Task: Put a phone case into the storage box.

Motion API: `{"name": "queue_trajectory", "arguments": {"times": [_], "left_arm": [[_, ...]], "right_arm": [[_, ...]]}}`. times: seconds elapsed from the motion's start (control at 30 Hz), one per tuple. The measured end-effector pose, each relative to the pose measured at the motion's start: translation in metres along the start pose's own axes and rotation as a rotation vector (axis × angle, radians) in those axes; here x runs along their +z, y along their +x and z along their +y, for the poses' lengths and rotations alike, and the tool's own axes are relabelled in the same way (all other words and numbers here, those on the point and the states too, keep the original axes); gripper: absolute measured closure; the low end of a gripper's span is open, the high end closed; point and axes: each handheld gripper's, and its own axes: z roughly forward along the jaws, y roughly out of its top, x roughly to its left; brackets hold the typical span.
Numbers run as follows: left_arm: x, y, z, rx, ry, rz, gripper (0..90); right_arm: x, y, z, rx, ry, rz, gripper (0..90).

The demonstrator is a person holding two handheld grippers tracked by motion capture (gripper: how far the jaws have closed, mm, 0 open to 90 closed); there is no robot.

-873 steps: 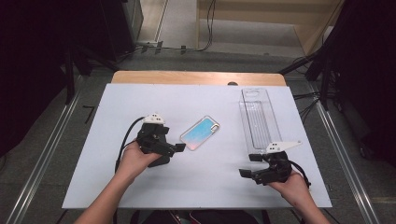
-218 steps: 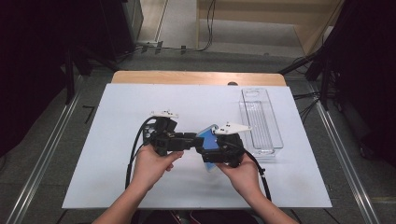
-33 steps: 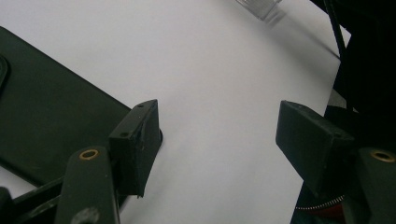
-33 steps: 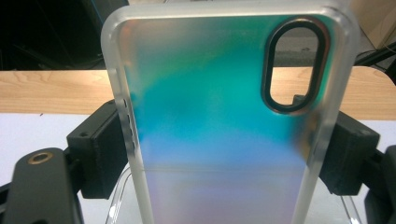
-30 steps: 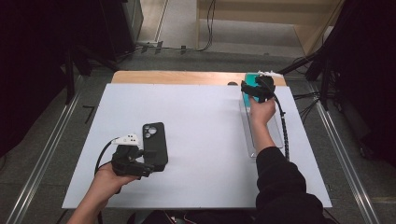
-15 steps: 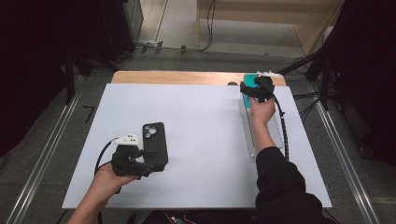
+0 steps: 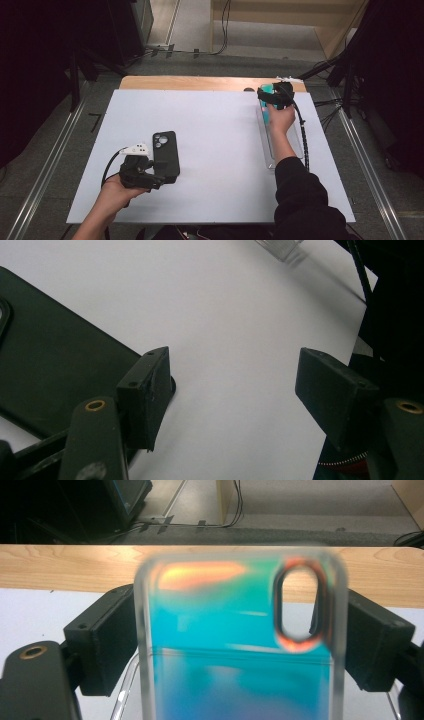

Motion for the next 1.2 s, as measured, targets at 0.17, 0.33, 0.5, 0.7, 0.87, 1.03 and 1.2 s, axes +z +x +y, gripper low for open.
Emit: {"name": "queue_trajectory", "arguments": {"times": [0.17,0.33,0.5,0.7,0.87,1.03,1.2], "left_arm": [[0.000,0.000,0.000,-0.002,-0.001,0.001,31.2],[0.000,0.000,0.000,-0.003,-0.002,0.000,31.2],[0.000,0.001,0.000,-0.003,0.000,0.005,31.2],[0.000,0.002,0.001,-0.009,-0.003,0.004,31.2],[0.000,0.004,0.002,-0.017,-0.006,0.012,31.2],[0.000,0.006,0.003,-0.021,-0.010,0.015,31.2],[0.000,0.007,0.004,-0.021,-0.009,0.017,31.2]], "right_arm": [[0.000,-0.001,0.000,0.003,-0.001,0.008,10.6],[-0.003,-0.001,0.002,0.001,-0.005,0.014,8.7],[-0.007,-0.003,0.005,0.020,-0.004,0.033,8.2],[-0.018,-0.004,0.010,0.033,0.015,0.053,8.2],[-0.031,-0.002,0.014,0.010,0.035,0.082,8.2],[-0.046,-0.003,0.018,0.003,0.038,0.106,8.2],[-0.060,-0.001,0.022,-0.020,0.037,0.122,8.2]]}}
